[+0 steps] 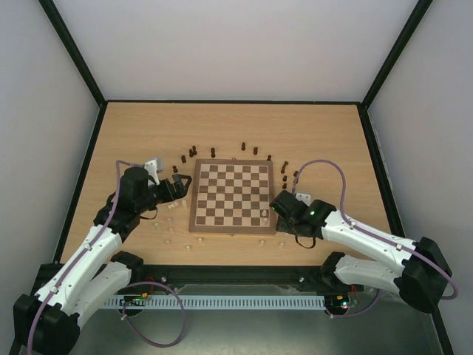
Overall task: Set up the chess pieces on the board
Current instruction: Pick up the chess piece at the center of the board.
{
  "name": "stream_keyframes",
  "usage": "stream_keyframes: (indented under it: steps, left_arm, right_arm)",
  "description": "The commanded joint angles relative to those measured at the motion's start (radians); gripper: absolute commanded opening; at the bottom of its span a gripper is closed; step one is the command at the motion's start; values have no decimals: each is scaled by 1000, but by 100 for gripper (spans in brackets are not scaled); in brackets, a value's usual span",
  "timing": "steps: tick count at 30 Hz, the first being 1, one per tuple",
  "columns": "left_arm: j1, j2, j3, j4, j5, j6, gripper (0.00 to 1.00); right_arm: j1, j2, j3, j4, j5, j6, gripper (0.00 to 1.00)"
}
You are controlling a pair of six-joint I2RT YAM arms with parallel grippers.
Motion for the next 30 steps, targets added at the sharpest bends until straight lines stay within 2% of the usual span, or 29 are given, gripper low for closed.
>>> stream_keyframes:
  steps: [1,3,16,30]
  left_arm:
    - [-5,0,-8,14,24,5,100]
    - [-6,-3,-8,15,24,4,100]
    - [-5,-6,-10,11,18,4,100]
    - [-6,-7,-14,9,14,3,99]
  right_arm:
    - [7,20,-48,-13,1,47,59]
    - [7,34,-60,7,-5,48,52]
    - [7,143,-90,110,-31,20,34]
    - [7,146,-99,109,-30,17,16]
